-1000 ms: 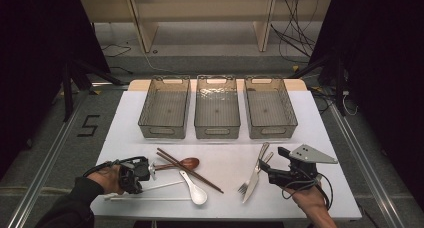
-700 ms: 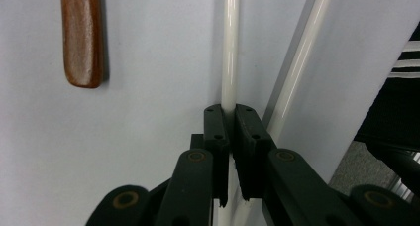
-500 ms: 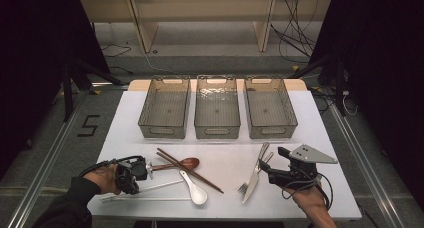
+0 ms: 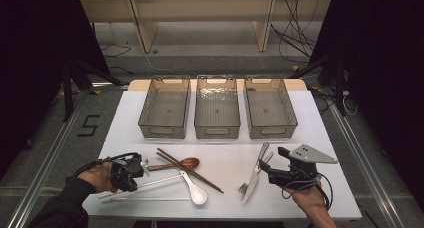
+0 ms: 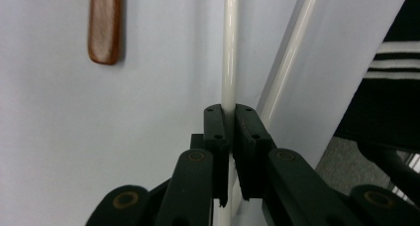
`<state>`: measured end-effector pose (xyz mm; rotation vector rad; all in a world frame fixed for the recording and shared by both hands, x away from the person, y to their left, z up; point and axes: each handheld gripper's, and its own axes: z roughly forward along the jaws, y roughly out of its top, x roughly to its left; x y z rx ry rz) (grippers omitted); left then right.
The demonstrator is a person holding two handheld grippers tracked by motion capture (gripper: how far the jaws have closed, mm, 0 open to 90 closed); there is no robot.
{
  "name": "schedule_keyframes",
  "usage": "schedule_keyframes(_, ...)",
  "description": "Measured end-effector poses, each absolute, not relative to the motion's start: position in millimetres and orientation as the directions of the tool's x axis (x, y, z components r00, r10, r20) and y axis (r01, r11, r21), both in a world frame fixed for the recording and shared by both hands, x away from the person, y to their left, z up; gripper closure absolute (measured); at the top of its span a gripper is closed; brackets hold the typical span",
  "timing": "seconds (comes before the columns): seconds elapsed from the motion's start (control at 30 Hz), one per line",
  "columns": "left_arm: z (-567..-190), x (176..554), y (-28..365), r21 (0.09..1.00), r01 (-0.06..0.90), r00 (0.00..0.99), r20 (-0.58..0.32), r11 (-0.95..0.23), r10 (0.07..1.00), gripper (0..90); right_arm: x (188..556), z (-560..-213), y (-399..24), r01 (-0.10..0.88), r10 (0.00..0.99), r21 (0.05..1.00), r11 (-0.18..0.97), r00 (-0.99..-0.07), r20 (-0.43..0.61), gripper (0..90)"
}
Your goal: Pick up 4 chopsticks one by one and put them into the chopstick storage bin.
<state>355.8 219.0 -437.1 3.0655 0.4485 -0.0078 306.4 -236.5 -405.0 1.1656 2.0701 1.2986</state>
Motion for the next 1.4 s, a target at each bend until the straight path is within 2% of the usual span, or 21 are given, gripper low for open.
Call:
schedule_keyframes(0.2,-425,357,216,0.143,0.312,0.949,0.003,-0.939,0.315,84.2,306,-405,-237,0.426,0.829,0.881,0.207,-0.554,0.073,23.9)
schedule_keyframes(0.7,-402,369,221,0.418,0.436,0.862,0.061,-0.797,0.503,84.2,306,-405,-237,0.426,0.831,0.881,0.208,-0.552,0.071,24.0)
schedule_keyframes(1.1,-387,375,218,0.524,0.430,0.829,0.094,-0.735,0.552,84.1,307,-406,-237,0.429,0.833,0.880,0.203,-0.548,0.075,23.9)
schedule_keyframes(1.4,-375,384,218,0.592,0.435,0.803,0.086,-0.678,0.590,84.1,306,-405,-238,0.427,0.833,0.882,0.198,-0.548,0.078,23.9)
